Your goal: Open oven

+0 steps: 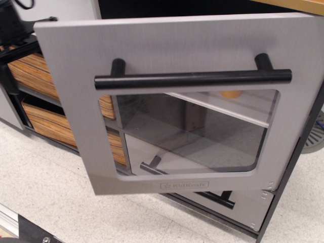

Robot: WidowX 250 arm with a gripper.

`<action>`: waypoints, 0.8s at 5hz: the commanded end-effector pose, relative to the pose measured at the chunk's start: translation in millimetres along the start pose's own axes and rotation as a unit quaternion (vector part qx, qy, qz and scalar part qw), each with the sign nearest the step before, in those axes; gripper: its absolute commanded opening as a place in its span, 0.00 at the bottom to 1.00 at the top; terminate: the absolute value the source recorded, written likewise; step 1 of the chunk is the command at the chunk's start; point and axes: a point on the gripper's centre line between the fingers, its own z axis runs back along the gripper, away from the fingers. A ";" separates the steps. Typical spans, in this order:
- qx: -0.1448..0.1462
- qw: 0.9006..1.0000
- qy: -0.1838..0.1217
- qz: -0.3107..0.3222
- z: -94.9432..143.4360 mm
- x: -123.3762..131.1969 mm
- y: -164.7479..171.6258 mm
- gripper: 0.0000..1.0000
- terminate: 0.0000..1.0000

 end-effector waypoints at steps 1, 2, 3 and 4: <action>-0.016 0.989 0.071 -0.126 3.5 -67.6 0.1 1.00 0.00; -0.036 0.984 0.092 -0.149 7.5 -96.9 -16.2 1.00 0.00; -0.043 0.973 0.119 -0.191 11.2 -137.7 -31.7 1.00 0.00; -0.048 0.965 0.134 -0.220 14.8 -160.3 -40.3 1.00 0.00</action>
